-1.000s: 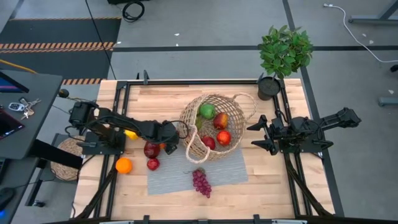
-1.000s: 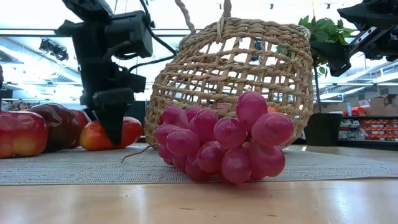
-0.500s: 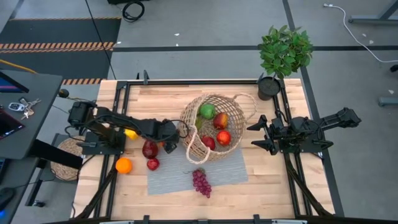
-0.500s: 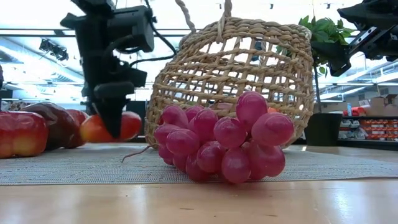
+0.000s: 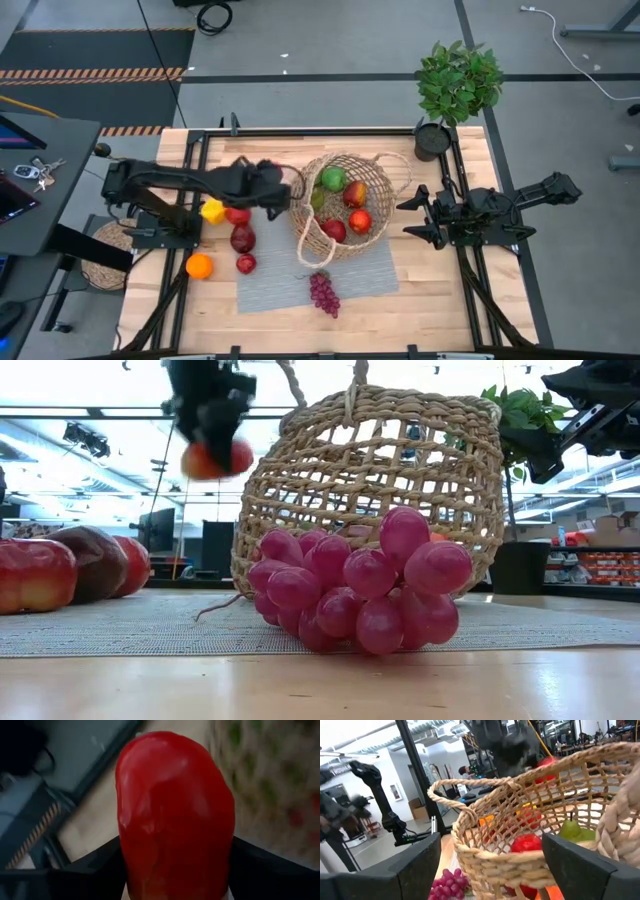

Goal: Build produce basket
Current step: Put the mango into the brown basket

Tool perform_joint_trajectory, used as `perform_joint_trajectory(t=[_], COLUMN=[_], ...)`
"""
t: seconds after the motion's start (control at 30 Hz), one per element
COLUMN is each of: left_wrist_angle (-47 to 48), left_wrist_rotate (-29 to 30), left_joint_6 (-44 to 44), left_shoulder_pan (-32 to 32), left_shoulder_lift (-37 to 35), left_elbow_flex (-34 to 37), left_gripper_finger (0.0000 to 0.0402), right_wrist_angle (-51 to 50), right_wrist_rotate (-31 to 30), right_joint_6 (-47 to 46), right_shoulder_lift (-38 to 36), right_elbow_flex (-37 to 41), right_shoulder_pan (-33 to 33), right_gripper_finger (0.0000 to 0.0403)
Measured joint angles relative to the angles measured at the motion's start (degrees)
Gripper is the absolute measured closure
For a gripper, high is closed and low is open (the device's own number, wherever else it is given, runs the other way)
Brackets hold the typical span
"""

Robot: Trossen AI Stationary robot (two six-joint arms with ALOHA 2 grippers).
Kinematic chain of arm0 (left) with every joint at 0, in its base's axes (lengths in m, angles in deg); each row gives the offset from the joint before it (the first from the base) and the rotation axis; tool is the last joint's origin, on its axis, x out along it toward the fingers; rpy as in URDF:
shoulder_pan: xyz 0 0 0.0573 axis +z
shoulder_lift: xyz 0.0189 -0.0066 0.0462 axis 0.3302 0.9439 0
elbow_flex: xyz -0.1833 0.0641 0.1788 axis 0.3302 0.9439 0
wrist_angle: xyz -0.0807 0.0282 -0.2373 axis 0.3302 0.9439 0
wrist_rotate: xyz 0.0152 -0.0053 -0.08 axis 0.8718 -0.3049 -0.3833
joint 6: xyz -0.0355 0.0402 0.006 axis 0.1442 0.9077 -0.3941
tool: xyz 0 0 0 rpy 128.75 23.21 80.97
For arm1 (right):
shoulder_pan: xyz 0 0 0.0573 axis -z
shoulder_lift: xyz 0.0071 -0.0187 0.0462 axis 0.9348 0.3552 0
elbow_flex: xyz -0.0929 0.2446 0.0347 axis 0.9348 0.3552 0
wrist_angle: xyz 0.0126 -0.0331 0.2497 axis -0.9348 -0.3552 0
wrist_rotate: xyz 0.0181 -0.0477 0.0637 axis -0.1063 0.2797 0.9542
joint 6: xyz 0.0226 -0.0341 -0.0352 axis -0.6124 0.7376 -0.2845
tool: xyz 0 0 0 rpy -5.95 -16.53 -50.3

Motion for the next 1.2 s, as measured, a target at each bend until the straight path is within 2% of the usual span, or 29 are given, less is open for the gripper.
perform_joint_trajectory(t=[0.13,0.33,0.53,0.73,0.93,1.03,1.2], left_wrist_angle=[-1.18,-13.08,-29.97,-41.98,-48.18,-48.17,-48.41], left_wrist_rotate=[4.92,5.58,1.14,-4.03,-9.56,-11.84,-11.82], left_joint_6=[4.62,12.66,23.18,33.77,44.85,51.61,68.28], left_shoulder_pan=[-0.04,-0.35,-1.52,-2.36,-2.8,-3.02,-3.72], left_shoulder_lift=[-0.01,0.05,0.09,0.09,0.86,2.47,5.13], left_elbow_flex=[-8.28,-16.09,-16.82,-16.84,-16.95,-16.93,-16.91], left_gripper_finger=[0.013,0.0129,0.0128,0.0127,0.0127,0.0127,0.0127], right_wrist_angle=[0.05,0.13,0.11,0.11,0.11,0.11,0.31], right_wrist_rotate=[0.0,0.0,0.0,0.0,0.0,0.0,0.0], right_joint_6=[-0.02,0.0,-0.01,-0.02,-0.01,-0.02,-0.02], right_shoulder_lift=[0.33,0.37,0.37,0.37,0.37,0.37,0.37], right_elbow_flex=[0.0,0.0,0.0,0.0,0.0,0.0,0.0], right_shoulder_pan=[-0.02,0.0,-0.01,-0.02,0.0,-0.01,0.0], right_gripper_finger=[0.0055,0.0055,0.0055,0.0055,0.0055,0.0055,0.0055])
